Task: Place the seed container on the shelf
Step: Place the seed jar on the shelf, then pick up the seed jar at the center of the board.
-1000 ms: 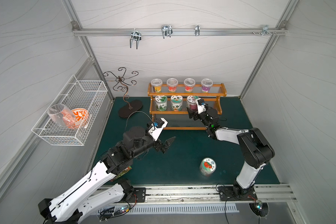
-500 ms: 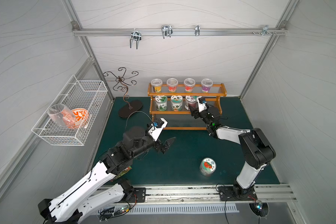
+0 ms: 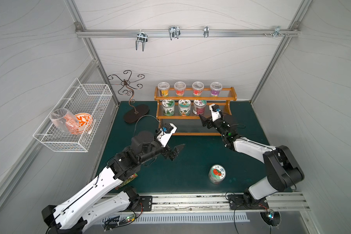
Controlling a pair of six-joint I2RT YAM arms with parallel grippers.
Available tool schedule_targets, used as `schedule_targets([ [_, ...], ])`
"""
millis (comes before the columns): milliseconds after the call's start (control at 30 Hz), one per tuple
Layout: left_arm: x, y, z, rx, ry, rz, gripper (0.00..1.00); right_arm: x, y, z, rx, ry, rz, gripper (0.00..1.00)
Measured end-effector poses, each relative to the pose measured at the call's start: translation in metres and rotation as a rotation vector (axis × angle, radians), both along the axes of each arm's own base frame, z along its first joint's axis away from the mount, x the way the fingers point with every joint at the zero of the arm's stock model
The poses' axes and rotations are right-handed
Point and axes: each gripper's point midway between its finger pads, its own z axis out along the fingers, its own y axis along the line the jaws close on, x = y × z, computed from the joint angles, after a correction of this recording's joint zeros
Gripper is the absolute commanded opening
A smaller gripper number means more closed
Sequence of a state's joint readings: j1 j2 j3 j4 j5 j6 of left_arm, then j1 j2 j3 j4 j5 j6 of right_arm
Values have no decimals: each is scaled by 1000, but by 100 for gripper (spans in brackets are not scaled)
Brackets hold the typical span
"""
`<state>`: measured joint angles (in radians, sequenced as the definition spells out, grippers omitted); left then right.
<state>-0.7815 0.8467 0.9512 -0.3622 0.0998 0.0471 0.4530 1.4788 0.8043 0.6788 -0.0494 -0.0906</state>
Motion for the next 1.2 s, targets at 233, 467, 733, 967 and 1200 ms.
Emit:
schedule_targets([
  [233, -9, -14, -9, -12, 68, -50, 100, -64, -18, 50, 20, 57, 70, 94],
  [467, -39, -47, -25, 27, 109, -163, 99, -117, -44, 55, 16, 178, 62, 96],
  [733, -76, -101, -57, 125, 110, -283, 100, -153, -78, 55, 7, 227, -25, 99],
  [967, -113, -155, -101, 213, 115, -388, 100, -163, -111, 53, 9, 243, -167, 99],
  [1200, -119, -186, -153, 288, 153, -394, 100, -172, -136, 56, 24, 232, -276, 99],
])
